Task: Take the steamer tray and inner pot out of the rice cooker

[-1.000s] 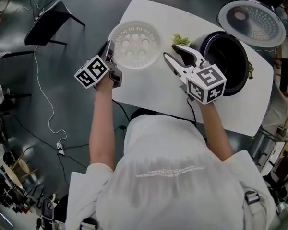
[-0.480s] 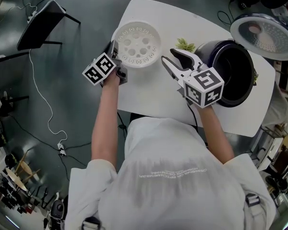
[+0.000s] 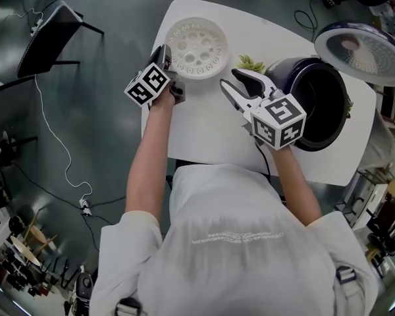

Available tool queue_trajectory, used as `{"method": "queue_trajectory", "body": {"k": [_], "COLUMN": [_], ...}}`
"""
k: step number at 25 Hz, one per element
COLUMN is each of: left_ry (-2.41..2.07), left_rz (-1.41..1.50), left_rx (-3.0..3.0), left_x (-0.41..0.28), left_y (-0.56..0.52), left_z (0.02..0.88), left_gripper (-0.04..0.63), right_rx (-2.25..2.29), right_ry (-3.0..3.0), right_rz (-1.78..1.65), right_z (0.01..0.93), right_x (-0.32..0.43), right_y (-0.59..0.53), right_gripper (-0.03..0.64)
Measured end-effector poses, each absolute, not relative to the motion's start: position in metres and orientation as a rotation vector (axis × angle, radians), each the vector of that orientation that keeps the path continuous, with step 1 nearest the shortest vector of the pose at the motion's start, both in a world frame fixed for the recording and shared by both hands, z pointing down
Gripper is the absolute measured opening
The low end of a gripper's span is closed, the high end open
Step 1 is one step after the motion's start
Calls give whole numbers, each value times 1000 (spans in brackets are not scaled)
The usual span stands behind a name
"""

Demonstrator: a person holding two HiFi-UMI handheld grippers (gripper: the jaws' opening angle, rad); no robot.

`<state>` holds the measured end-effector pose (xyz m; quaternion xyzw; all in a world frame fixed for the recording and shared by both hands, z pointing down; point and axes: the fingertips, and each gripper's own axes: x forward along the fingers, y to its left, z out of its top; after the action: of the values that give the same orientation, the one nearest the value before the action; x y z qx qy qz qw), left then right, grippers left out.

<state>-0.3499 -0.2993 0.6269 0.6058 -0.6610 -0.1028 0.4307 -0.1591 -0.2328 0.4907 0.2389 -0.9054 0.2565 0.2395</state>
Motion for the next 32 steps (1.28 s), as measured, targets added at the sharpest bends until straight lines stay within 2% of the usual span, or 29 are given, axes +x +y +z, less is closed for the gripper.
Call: {"method": "queue_trajectory", "body": {"k": [3,6,11,16,18,21,28,32], "left_ry": [-1628,-1601,-1653,-1668,-1667,-1668,-1618,-1612], "left_rz": [-211,-148,63,189,204,261,466,463], "left_rx": [1578,1635,1759,1878,1920,1990,2151,2199], "left_x": [-340,-334,-341,-343,-339,-326,-280,-253], "left_y": [-307,-306,-289,-270,-259,-243,-218,-208], "left_z": [627,625,614,586,571,548,502,474], "left_gripper": [98,198,261,255,198,156,124,95], "right_rx": [646,651,662,671,683,709,807,878], "right_ry": [-2475,-2479,-2489,-2519,-2530,-2549,-2600,-2622], "right_rz": [700,723,750,736,729,722,665,612], "right_z": [493,493,491,480,475,466,434,413], "right_x": [-161,-159,-156,-156,-153,-143,-110,-80], "right_y": [-231,-231,-226,-219,-214,-207,-194,-187], "right_gripper": [167,167,167,167,167,167,166,164]}}
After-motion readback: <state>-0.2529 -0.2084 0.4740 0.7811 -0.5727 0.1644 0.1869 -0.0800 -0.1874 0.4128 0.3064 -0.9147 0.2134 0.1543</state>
